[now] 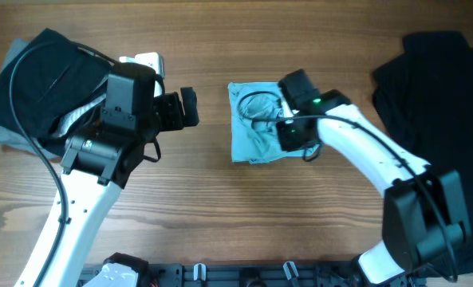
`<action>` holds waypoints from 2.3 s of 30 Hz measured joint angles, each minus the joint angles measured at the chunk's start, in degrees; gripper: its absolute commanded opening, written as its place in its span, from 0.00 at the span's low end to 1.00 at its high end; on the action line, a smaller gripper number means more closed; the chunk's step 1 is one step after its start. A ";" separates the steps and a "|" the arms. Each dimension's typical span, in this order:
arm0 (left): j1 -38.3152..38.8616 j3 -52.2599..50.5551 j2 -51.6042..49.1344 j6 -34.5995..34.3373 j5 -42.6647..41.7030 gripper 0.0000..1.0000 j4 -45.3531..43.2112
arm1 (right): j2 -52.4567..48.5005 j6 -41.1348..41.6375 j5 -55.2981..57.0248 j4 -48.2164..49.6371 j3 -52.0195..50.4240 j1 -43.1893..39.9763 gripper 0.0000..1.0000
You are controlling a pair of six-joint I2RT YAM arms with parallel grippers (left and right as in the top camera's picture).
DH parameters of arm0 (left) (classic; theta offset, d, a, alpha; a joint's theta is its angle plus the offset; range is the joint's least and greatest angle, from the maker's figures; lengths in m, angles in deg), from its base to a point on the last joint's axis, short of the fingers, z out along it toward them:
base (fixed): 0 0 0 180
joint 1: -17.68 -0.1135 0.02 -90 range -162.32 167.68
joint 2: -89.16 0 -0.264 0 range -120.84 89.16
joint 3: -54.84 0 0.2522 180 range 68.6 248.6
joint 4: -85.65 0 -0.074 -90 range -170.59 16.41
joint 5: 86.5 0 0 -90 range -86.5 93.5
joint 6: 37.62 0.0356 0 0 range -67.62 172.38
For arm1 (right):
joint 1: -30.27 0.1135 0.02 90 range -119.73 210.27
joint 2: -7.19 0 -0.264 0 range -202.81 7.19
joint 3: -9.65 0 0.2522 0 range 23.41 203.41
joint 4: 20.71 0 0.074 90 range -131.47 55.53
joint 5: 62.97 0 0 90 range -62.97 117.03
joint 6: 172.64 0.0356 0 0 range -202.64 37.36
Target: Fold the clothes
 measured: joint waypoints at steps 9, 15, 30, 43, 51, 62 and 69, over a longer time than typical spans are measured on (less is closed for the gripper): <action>0.02 0.00 -1.40 0.00 -0.02 1.00 0.17 | 2.93 -7.06 -14.08 7.52 0.00 -9.09 0.59; 0.00 0.00 -1.40 0.00 -0.02 1.00 0.17 | 3.85 -15.04 -15.65 18.51 0.00 2.43 0.75; 0.00 0.00 -1.40 0.00 -0.02 1.00 0.17 | -3.87 -6.60 3.02 25.42 0.20 -3.80 0.06; 0.00 0.00 -1.40 0.00 -0.02 1.00 0.17 | 1.07 -4.17 -15.32 15.67 0.55 -18.12 0.48; 0.00 0.00 -1.42 0.00 -0.02 1.00 0.26 | -5.53 2.43 -16.26 28.09 -0.42 -17.57 0.04; 0.00 0.00 -1.44 0.00 -0.02 1.00 0.20 | -6.23 0.20 -22.01 19.23 0.79 -21.38 0.61; 0.00 0.00 -1.46 0.00 -0.02 1.00 0.17 | -6.56 -1.73 -22.60 34.07 -0.85 -21.20 0.34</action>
